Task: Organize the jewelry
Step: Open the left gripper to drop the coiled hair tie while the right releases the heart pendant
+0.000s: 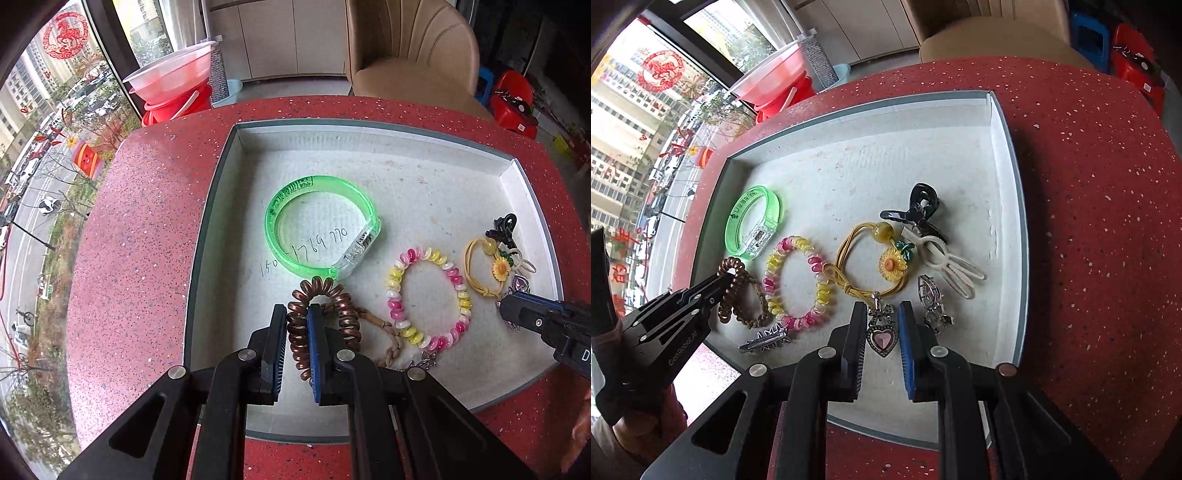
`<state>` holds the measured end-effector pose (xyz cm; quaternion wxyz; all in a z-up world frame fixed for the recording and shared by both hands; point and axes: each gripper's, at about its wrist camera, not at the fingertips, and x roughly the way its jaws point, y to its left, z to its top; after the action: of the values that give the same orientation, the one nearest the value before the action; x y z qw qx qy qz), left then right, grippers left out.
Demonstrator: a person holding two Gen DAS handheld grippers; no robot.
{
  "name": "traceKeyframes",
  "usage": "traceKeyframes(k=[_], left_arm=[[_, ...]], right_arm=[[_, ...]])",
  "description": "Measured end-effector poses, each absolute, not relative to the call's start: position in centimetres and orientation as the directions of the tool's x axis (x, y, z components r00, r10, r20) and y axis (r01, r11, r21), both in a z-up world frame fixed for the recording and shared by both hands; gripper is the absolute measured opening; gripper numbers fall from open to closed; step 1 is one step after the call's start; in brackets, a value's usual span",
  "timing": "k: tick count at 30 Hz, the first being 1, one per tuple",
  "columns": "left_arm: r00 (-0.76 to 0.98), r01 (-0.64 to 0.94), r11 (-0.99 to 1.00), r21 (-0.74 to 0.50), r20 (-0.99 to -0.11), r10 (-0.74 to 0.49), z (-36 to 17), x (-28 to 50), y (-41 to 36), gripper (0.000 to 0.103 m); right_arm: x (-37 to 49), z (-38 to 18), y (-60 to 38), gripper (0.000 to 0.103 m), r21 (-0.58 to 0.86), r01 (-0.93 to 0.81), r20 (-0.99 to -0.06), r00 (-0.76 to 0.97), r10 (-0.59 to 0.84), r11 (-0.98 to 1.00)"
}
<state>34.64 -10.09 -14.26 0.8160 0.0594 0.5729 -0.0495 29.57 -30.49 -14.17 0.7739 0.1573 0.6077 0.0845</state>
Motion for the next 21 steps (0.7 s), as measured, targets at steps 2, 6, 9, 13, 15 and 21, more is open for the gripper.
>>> traceKeyframes(k=[2,6,9,13,15,21], left_arm=[[0.340,0.148,0.988,0.041,-0.940,-0.011,-14.1,34.7,-10.2,0.030],[0.337,0.140,0.990,0.032,-0.941,-0.017,-14.1,34.6,-10.1,0.030],[0.338,0.137,0.990,0.032,-0.941,-0.017,-13.9,34.5,-10.0,0.030],[0.355,0.138,0.989,0.045,-0.935,-0.007,-13.5,34.4,-10.0,0.030],[0.366,0.143,0.988,0.056,-0.930,0.000,-13.2,34.4,-10.1,0.030],[0.378,0.152,0.988,0.031,-0.925,-0.029,-12.4,34.2,-10.0,0.030]], right_arm=[[29.5,-14.1,-30.6,0.020,0.362,0.069,-0.909,0.246,0.335,0.930],[29.3,-13.7,-30.7,0.040,0.372,0.072,-0.904,0.256,0.343,0.926],[29.1,-13.2,-30.7,0.041,0.381,0.078,-0.898,0.268,0.349,0.921],[28.8,-12.8,-30.8,0.044,0.396,0.091,-0.890,0.281,0.358,0.914],[28.7,-12.4,-30.9,0.044,0.398,0.093,-0.888,0.288,0.358,0.913],[28.1,-11.4,-31.1,0.044,0.407,0.104,-0.880,0.309,0.360,0.907]])
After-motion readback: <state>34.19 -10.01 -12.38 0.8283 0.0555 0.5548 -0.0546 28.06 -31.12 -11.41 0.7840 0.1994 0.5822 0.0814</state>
